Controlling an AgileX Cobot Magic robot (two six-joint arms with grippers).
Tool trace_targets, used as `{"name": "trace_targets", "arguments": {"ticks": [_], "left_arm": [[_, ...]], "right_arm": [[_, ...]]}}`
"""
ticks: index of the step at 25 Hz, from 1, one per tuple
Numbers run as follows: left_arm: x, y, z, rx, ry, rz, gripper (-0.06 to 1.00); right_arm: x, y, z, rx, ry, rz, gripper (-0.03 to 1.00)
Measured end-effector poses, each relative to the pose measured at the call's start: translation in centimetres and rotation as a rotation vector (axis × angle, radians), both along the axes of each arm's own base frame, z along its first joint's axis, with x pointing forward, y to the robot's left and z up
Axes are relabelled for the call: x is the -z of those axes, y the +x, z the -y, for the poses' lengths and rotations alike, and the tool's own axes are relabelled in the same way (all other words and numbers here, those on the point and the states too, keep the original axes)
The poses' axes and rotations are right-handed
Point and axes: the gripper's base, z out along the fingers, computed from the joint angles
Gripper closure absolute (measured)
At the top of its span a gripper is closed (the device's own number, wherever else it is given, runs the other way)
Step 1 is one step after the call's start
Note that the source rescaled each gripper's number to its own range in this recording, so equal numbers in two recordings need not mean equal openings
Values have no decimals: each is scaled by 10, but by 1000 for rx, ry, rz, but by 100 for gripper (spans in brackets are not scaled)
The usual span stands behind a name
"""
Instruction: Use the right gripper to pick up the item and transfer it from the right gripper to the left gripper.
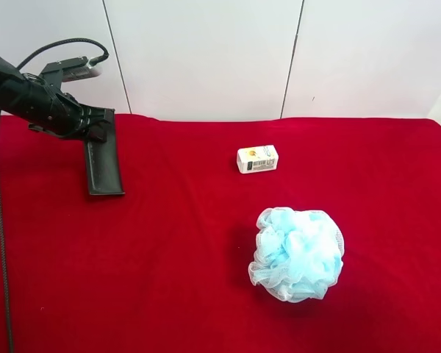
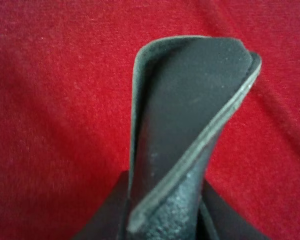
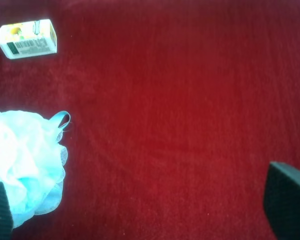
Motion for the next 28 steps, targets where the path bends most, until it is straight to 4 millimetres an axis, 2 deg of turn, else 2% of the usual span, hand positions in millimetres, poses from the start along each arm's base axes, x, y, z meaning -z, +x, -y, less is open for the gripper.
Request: {"name": "trace_targets", "arguments": {"ticks": [5, 18, 20, 21, 23, 25, 26, 28], "left_arm": [[3, 12, 0, 32, 31, 8, 94], [2, 16, -3, 26, 64, 37, 94], [2, 16, -4, 39, 87, 44, 83], [3, 17, -5, 45, 106, 50, 70], [4, 18, -6, 48, 123, 56, 35], [4, 18, -7, 48, 128, 61, 10], [4, 18, -7, 48, 130, 62, 3], [4, 18, -7, 48, 130, 62, -3]], "right_arm": [[0, 0, 0, 0, 0, 0, -3], [0, 0, 0, 0, 1, 0, -3], [0, 0, 0, 0, 1, 0, -3], [0, 0, 0, 0, 1, 0, -3], [0, 0, 0, 0, 1, 0, -3], [0, 0, 0, 0, 1, 0, -3], [0, 0, 0, 0, 1, 0, -3], [0, 0, 0, 0, 1, 0, -3]]}}
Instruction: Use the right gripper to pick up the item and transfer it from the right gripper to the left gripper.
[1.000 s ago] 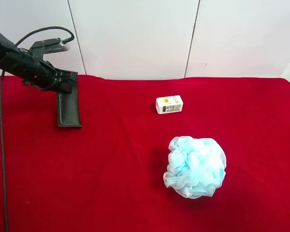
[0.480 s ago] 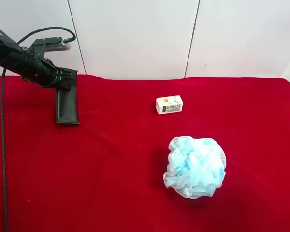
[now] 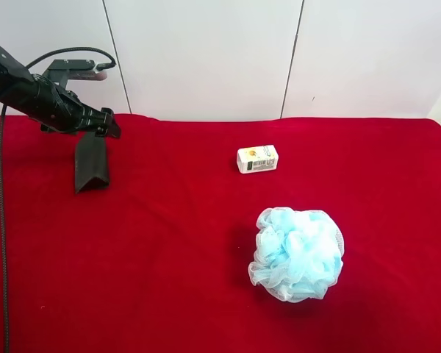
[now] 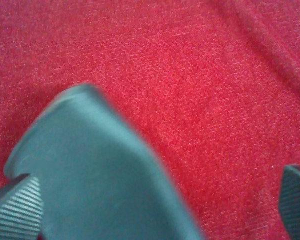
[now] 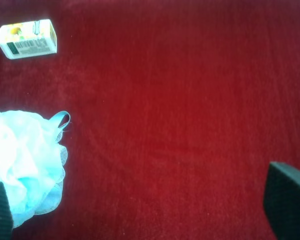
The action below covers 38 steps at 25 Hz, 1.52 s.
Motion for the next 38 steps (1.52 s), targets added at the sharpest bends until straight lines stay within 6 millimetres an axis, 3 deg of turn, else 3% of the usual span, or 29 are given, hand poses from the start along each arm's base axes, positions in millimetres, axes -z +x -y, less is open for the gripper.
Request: {"name": "trace_targets", "arguments": {"ticks": [18, 22, 29, 34, 38], "left_arm": [[-2, -6, -3, 68, 40, -51, -5], [-22, -17, -8, 60, 9, -95, -5], [-74, -47, -22, -5, 34, -151, -5], [-111, -69, -23, -66, 11, -139, -5], [-127, -82, -21, -90, -18, -145, -5]], "right_arm": [[0, 0, 0, 0, 0, 0, -3], [0, 0, 0, 26, 0, 0, -3], [0, 0, 0, 98, 0, 0, -3], [0, -1, 0, 113, 0, 0, -3], [0, -1, 0, 113, 0, 0, -3]]}}
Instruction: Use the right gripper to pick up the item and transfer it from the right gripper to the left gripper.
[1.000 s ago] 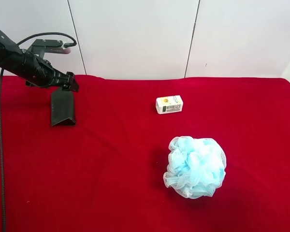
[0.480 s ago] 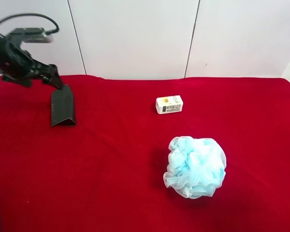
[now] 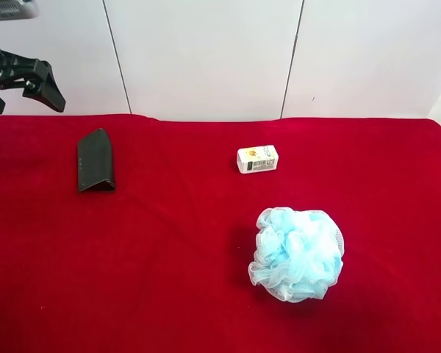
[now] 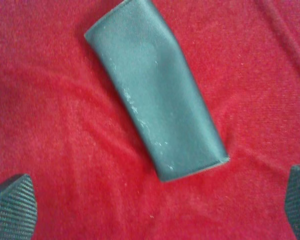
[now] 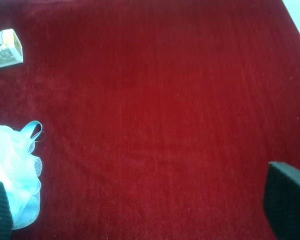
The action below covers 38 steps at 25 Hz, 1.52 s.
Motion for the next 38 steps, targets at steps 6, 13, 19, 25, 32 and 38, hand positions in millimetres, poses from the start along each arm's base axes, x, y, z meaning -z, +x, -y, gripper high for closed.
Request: {"name": "trace_targets", "arguments": {"ticks": [6, 13, 19, 25, 32, 38], "left_arm": [[-2, -4, 4, 6, -8, -20, -6], [16, -13, 6, 13, -9, -90, -6], [44, -34, 7, 1, -18, -195, -6], [34, -68, 5, -42, -8, -225, -6], [13, -128, 3, -88, 18, -181, -6], [8, -193, 4, -87, 14, -113, -6]], "right_arm": [[0, 0, 0, 0, 0, 0, -3], [0, 0, 0, 0, 0, 0, -3], [0, 0, 0, 0, 0, 0, -3], [0, 0, 0, 0, 0, 0, -3], [0, 0, 0, 0, 0, 0, -3], [0, 0, 0, 0, 0, 0, -3]]}}
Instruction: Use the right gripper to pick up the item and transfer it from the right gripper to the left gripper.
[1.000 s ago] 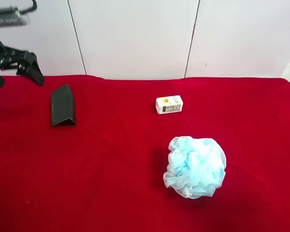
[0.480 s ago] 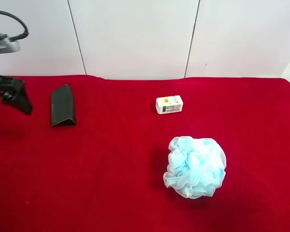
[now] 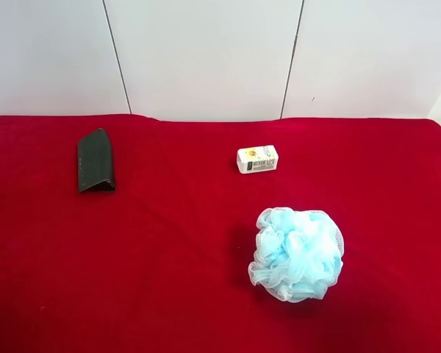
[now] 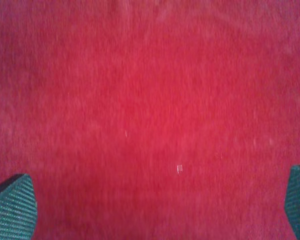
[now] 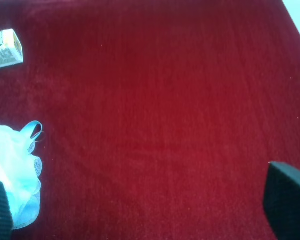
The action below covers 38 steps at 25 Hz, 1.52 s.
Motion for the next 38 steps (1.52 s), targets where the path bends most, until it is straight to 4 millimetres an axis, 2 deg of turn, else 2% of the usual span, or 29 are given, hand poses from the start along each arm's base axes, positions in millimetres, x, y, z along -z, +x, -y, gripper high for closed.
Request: {"name": "trace_targets", "arguments": {"ticks": [4, 9, 17, 23, 38], "left_arm": [[2, -38, 1, 2, 2, 89, -6], [1, -81, 2, 20, 19, 289, -6], [-6, -121, 5, 30, 5, 532, -6], [-1, -135, 6, 36, 4, 598, -6], [-1, -139, 6, 39, 7, 625, -6]], "right_arm": [[0, 0, 0, 0, 0, 0, -3], [0, 0, 0, 0, 0, 0, -3], [0, 0, 0, 0, 0, 0, -3], [0, 0, 0, 0, 0, 0, -3], [0, 0, 0, 0, 0, 0, -3]]}}
